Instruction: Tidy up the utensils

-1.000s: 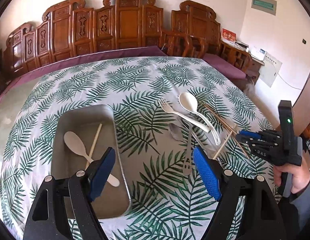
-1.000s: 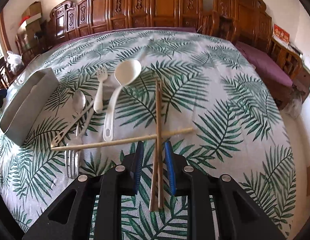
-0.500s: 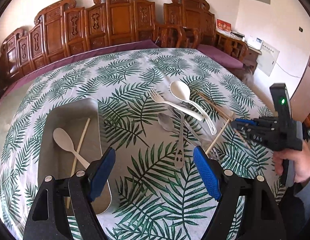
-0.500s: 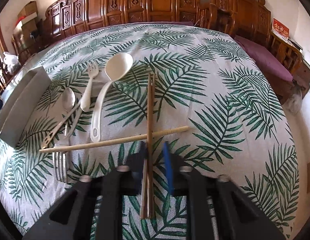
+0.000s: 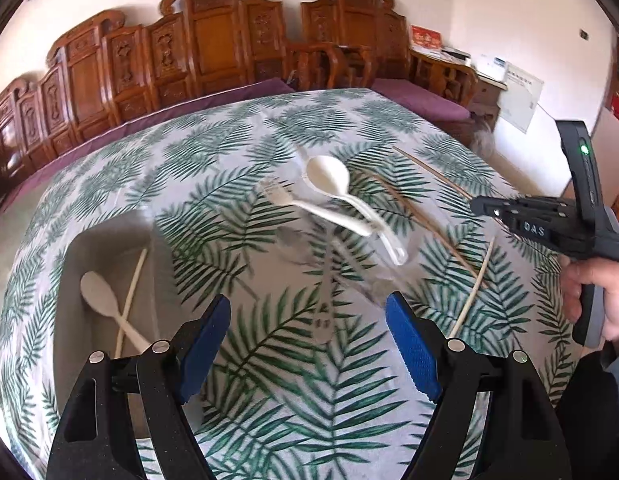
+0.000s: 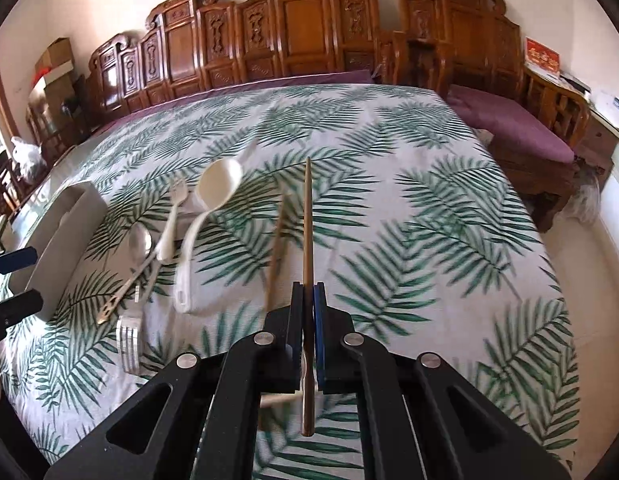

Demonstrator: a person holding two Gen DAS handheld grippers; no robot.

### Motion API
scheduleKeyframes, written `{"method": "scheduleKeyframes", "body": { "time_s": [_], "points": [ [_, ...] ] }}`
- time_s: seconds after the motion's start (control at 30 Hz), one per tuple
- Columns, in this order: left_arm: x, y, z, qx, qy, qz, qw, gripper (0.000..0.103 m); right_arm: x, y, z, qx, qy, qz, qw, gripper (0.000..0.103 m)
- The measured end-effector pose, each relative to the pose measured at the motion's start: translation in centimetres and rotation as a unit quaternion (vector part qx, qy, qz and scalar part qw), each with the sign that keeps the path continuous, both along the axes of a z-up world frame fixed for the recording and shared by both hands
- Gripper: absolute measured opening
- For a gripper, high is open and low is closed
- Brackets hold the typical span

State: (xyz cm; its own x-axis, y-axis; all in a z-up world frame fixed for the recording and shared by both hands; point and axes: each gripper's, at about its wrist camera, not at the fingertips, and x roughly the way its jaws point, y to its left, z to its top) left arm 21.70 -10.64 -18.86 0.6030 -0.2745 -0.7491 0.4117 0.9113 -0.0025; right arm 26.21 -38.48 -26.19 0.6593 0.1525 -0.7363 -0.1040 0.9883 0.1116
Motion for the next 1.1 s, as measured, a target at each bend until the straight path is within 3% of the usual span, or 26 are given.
{"method": "scheduleKeyframes", "body": {
  "time_s": [0.1, 0.3, 0.4, 0.6, 0.87, 1.03, 1.1],
  "points": [
    [-0.6, -2.2, 0.0, 0.006, 0.001, -0.024, 0.9997, 0.076, -0.2, -1.6, 0.1, 0.012, -0.001, -0.016, 1.0, 0.006],
    [-3.6, -7.3, -1.5, -0.021, 0.021, -0.088, 0.9957, 0.076, -0.9, -2.9, 0.2, 0.01, -0.002, -0.036, 0.999, 0.006],
    [-5.2, -9.6, -2.7, -0.009, 0.029, -0.122, 0.992, 0.076, -1.6, -3.3, 1.4, 0.003, -0.009, -0.04, 0.999, 0.006],
    [-5.6, -11.6, -3.9, 0.009, 0.046, -0.132, 0.9902, 0.066, -3.3, -3.7, 2.9, -0.009, -0.013, -0.044, 0.999, 0.006],
    [-4.7, -13.2, -5.9, 0.016, 0.083, -0.143, 0.9861, 0.042, -5.6, -3.9, 5.3, -0.011, -0.022, -0.047, 0.999, 0.006],
    [-4.6, -13.9, -6.6, 0.027, 0.081, -0.143, 0.9861, 0.037, -6.6, -3.8, 6.8, -0.026, -0.024, -0.041, 0.999, 0.006],
    [-4.6, -14.0, -6.6, 0.028, 0.079, -0.141, 0.9864, 0.019, -6.9, -3.8, 7.3, -0.033, -0.025, -0.038, 0.998, 0.006]
  ]
}}
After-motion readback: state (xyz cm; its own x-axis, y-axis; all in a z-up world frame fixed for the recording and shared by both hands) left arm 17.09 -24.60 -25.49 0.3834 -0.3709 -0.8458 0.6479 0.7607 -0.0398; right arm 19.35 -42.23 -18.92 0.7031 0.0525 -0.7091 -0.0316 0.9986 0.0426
